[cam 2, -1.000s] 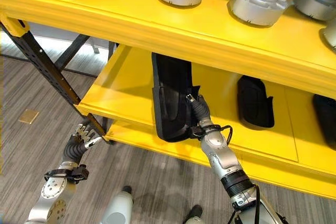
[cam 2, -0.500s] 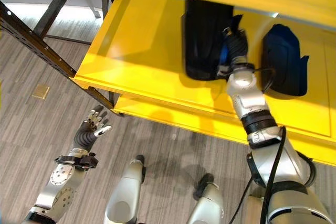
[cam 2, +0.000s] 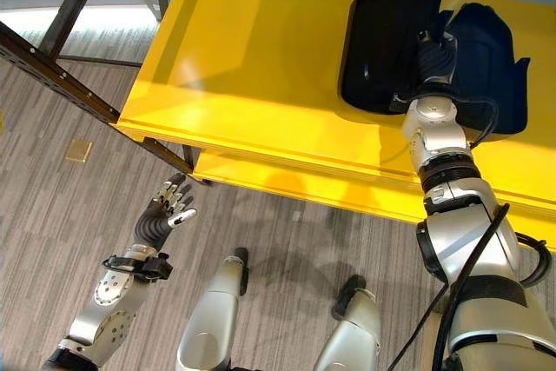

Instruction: Move parts from the plastic box to the shelf.

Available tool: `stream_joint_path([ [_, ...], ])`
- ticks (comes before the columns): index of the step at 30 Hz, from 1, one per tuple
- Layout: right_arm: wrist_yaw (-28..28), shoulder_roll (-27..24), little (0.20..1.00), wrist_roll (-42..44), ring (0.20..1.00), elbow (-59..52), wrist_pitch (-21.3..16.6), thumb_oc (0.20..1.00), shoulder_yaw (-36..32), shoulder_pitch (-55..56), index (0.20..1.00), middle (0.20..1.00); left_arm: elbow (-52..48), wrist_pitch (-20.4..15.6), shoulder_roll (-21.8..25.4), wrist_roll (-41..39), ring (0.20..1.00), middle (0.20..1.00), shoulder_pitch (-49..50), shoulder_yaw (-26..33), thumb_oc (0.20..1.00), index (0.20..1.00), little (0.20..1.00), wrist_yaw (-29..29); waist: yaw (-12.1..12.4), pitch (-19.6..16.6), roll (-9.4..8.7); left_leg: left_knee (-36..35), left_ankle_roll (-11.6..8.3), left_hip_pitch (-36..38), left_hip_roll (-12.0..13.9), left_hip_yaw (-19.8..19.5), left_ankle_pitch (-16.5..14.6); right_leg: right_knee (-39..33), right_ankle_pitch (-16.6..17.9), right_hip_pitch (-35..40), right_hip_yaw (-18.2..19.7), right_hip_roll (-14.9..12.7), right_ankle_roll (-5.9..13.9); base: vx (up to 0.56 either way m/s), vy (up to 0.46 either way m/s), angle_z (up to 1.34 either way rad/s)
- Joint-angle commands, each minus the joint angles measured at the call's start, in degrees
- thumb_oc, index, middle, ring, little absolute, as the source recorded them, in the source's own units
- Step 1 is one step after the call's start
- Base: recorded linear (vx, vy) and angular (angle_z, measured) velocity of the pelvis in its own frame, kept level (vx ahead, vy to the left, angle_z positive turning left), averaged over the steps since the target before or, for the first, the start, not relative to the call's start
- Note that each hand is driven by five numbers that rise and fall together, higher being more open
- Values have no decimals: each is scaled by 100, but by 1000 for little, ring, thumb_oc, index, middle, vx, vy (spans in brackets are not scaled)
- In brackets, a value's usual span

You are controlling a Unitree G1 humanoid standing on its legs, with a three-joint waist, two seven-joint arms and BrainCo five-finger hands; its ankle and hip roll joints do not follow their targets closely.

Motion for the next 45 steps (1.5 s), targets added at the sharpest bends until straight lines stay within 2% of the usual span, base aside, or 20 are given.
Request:
stream_joint_path([
  [1,-75,-203,200,-128,200,32,-416,200,111,-963,200,200,-394,-379,365,-39,1000,1000,-28,-51,1000,1000,1000,99,95,-226,-58,-108,104,-194,132,-104,148,450,-637,600,169,108,27,0,0,0],
  [14,-53,-208,200,-191,200,167,-405,200,432,-1251,200,200,-322,-458,342,-56,1000,1000,-320,-172,1000,1000,1000,193,148,-103,-120,-2,189,-444,-8,-207,89,440,-599,568,33,47,67,16,-1,3],
  [26,-42,-22,200,0,200,477,-378,200,369,-1221,200,200,-315,-505,304,-79,1000,1000,-412,-171,1000,1000,1000,316,221,25,-178,178,271,-610,-88,-227,-15,426,-588,570,-1,59,72,8,11,4],
  [44,-26,116,200,199,200,1226,-229,200,231,-1331,200,200,-316,-515,302,-120,1000,1000,-539,-306,1000,1000,1000,396,270,113,-149,232,333,-666,-146,-222,-72,415,-602,540,17,57,68,1,1,0],
  [45,-19,103,526,199,526,1316,-200,526,227,-1347,526,526,-326,-515,308,-116,1000,1000,-543,-304,1000,1000,1000,401,277,112,-147,232,338,-664,-146,-227,-68,420,-599,548,13,60,70,0,0,0],
])
